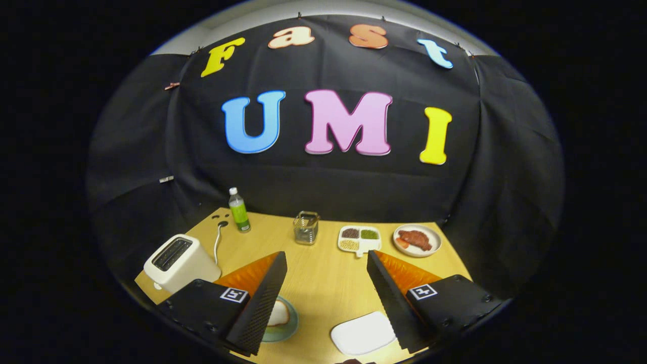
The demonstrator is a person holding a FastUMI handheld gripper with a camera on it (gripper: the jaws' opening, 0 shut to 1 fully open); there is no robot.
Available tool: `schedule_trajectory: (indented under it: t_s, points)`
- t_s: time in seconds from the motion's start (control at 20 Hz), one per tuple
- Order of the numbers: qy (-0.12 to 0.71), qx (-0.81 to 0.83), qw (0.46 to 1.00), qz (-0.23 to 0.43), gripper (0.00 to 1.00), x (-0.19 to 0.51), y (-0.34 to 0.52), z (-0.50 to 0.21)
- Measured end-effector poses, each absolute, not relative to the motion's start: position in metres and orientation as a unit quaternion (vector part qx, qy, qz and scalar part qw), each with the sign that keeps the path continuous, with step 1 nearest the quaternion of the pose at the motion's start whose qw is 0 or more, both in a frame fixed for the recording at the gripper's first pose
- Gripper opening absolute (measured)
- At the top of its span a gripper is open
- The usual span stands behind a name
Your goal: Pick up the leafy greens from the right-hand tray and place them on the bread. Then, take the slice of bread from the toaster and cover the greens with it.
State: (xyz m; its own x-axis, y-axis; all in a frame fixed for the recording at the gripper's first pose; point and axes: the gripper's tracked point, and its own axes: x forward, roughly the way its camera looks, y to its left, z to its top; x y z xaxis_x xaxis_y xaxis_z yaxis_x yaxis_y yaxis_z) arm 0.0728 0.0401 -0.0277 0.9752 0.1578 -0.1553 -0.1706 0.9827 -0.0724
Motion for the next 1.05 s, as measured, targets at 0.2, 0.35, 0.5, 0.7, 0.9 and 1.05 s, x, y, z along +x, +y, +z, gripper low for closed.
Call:
schedule_trajectory:
  t_s: [0.2, 0.35, 0.5, 0.7, 0.9, 1.05]
  points:
    - [0.032, -0.038, 0.996, 0.070, 0.98, 0.056, -0.015, 0.018]
    - [0.007, -0.054, 0.997, 0.061, 0.98, 0.040, -0.061, 0.039]
    - [-0.013, -0.075, 0.995, 0.063, 0.98, 0.018, -0.103, 0.049]
    - [0.011, -0.059, 0.994, 0.093, 0.97, -0.005, -0.138, 0.024]
    - [0.033, -0.057, 0.991, 0.117, 0.97, -0.012, -0.162, -0.003]
    - [0.033, -0.049, 0.989, 0.133, 0.97, -0.012, -0.165, -0.006]
